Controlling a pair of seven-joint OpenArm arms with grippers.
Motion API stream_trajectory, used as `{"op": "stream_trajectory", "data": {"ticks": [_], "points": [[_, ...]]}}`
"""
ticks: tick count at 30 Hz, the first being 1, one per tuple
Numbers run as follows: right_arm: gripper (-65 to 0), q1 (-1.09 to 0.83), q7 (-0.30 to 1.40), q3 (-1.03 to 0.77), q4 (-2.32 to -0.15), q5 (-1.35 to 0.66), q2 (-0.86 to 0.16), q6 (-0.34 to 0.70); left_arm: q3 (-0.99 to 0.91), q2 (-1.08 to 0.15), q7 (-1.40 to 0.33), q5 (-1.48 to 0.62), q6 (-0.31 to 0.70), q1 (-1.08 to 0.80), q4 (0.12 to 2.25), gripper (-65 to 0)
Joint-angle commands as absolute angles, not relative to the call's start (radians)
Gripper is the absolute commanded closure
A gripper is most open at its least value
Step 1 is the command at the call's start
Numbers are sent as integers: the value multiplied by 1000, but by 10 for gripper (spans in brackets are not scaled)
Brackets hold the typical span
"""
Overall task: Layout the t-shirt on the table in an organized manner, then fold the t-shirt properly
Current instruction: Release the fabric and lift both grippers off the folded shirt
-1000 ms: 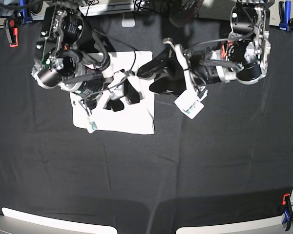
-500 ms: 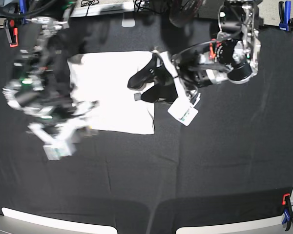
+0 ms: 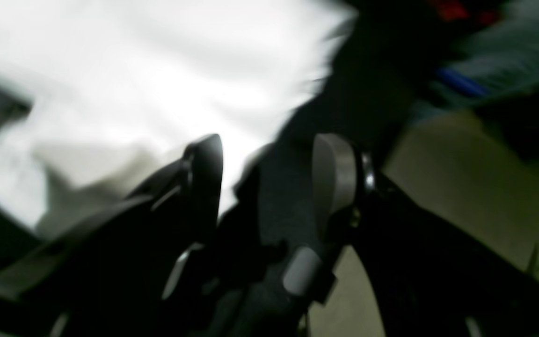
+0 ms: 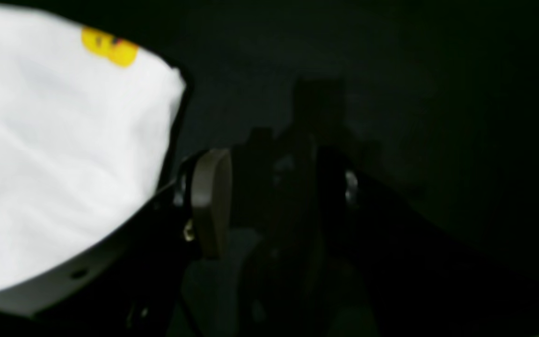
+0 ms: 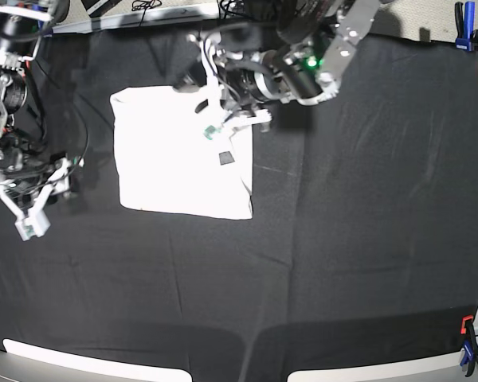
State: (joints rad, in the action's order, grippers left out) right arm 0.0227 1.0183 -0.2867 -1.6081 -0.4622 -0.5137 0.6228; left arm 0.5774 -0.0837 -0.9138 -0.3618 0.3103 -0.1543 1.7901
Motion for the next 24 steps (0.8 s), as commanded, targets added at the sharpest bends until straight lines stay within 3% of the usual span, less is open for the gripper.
{"op": "stream_trajectory", "data": {"ticks": [1,11,19,24], "points": [[-286,56,975,-263,-1607,-475,-533,630,590,-72,-888,-387,313,-144,1789,-288],[-286,271,917,-2,-1408,-337,-444,612,596,-73,-888,-331,313,-149,1694,-288],[-286,335,927,27,-1227,-289,-377,614,596,-73,-858,-117,186,-146,1694,-288],[-286,334,1029,27,-1228,-310,-382,637,582,-73,-827,-15,182,-146,1694,-288]]}}
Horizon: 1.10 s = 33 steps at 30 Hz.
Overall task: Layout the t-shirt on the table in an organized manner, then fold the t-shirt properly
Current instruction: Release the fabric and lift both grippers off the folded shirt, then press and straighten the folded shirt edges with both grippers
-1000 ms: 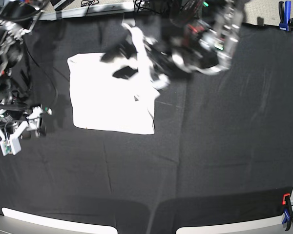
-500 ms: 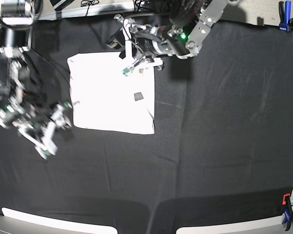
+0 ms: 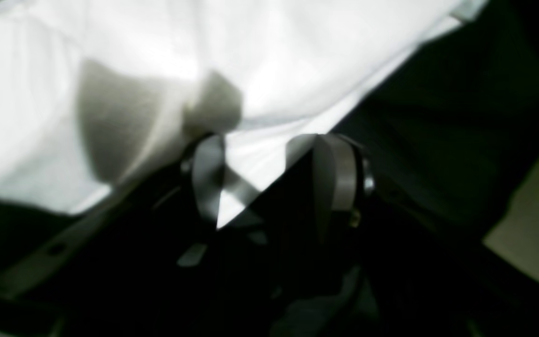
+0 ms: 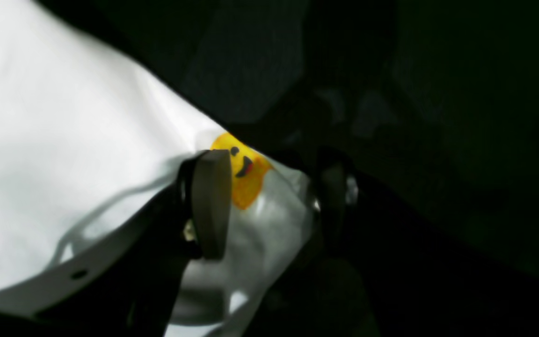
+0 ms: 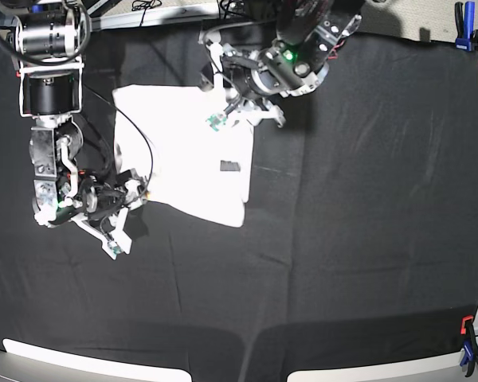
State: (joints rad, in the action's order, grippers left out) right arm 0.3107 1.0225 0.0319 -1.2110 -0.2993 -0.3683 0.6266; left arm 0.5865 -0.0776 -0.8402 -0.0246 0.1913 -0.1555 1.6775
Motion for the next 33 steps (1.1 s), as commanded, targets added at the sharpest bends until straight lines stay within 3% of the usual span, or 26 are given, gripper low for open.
{"op": "stream_trajectory", "data": {"ticks": [1,14,20,27,33], "points": [[-286,334,1051,26,-1228,-327,-382,653,569,-73,-817,-15,182,-146,1694,-288],[-286,302,1132,25,-1231,-397,-402,659,246,-73,-815,-38,188,-66,1694,-288],[-286,211,1132,26,-1257,-405,-410,658,232,-72,-885,-141,240,-31,1694,-288],[-286,109,1132,25,-1314,-401,-416,627,231,-73,-923,-101,239,-31,1694,-288],[-286,99,1132,25,-1314,-402,-415,628,232,-72,-1139,-72,238,-34,1694,-288]]}}
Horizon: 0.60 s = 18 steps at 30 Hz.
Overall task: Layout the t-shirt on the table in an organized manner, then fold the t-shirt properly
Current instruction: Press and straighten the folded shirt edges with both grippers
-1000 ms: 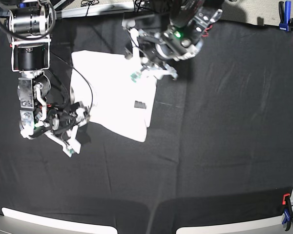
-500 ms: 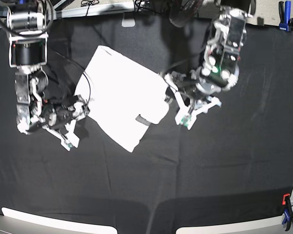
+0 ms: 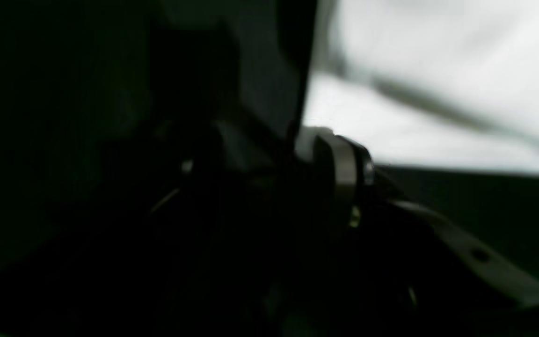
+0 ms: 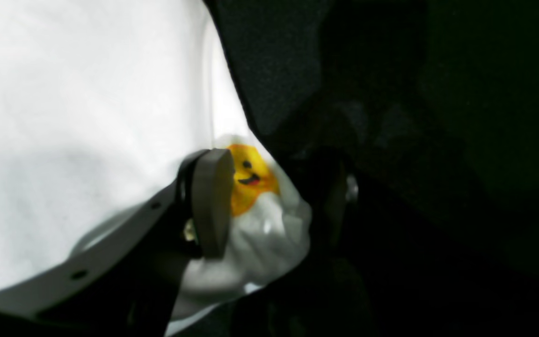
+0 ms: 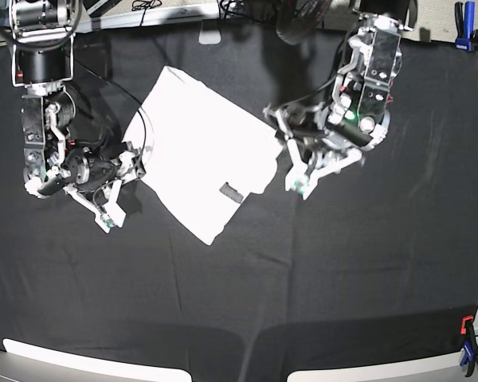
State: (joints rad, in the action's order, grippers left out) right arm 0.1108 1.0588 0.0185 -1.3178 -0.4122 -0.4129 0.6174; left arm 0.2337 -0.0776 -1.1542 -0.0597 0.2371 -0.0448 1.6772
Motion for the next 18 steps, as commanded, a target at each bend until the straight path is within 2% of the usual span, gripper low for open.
{"op": "stream_trajectory", "data": {"ticks": [1,5,8,10,18], "points": [[-286,100,1132,25,-1314,-402,-415,628,232,-72,-1153,-101,239,-39,1694,-288],[-286,98,1132,25,-1314,-404,-415,628,233,-67,-1075,-205,239,-91,1694,-288],[-286,96,1132,25,-1314,-404,-415,628,240,-66,-960,-194,238,-133,1691,-288],[-286,90,1132,25,-1314,-405,-415,628,246,-67,-948,-183,235,-138,1672,-288],[-286,11,1132,25,-1354,-405,-415,601,246,-64,-912,-140,236,-22,1431,-288]]}}
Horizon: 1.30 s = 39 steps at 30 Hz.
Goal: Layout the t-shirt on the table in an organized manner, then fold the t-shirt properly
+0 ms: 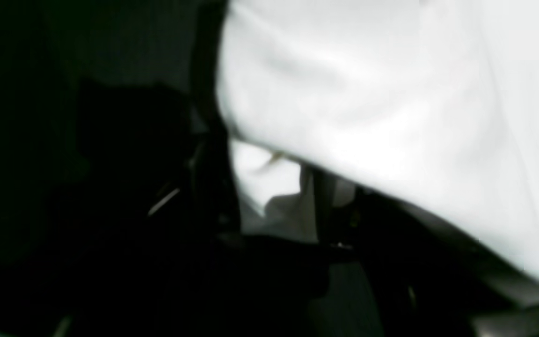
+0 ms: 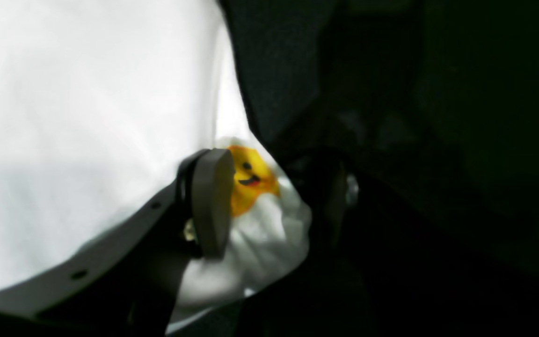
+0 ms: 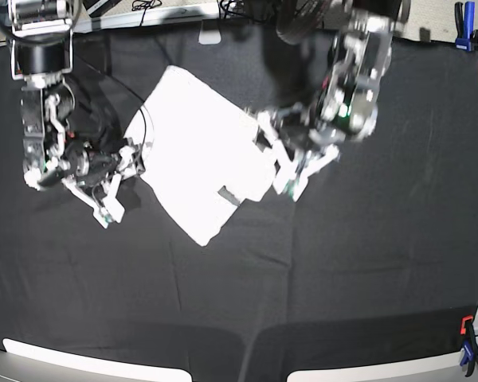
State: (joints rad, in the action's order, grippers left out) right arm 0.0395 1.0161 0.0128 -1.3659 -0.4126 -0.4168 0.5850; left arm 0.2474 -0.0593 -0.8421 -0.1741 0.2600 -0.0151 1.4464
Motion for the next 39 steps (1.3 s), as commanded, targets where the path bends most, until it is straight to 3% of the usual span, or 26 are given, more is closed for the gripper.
{"op": "stream_trajectory", "data": {"ticks": [1,13,19,25,31,35,39], "points": [[-286,-3,1132,25,-1370,-405,-415,597,246,-64,-911,-140,236,-1,1397,-288],[-286,-170,1132,26,-1588,-678,-403,542,246,-64,-913,-139,236,185,1242,-288],[-286,-203,1131,26,-1591,-667,-328,548,245,-65,-916,-123,236,208,1243,-288],[-286,-202,1097,-17,-1611,-575,-327,532,241,-75,-913,-123,231,213,1254,-288],[-286,-202,1114,-147,-1648,-583,-326,535,241,-118,-908,-125,228,213,1341,-288],[-286,-211,1131,-222,-1684,-583,-326,564,241,-166,-934,-152,146,202,1457,-288],[-286,-242,1131,-269,-1726,-582,-327,590,241,-238,-923,-242,130,130,1611,-288]]}}
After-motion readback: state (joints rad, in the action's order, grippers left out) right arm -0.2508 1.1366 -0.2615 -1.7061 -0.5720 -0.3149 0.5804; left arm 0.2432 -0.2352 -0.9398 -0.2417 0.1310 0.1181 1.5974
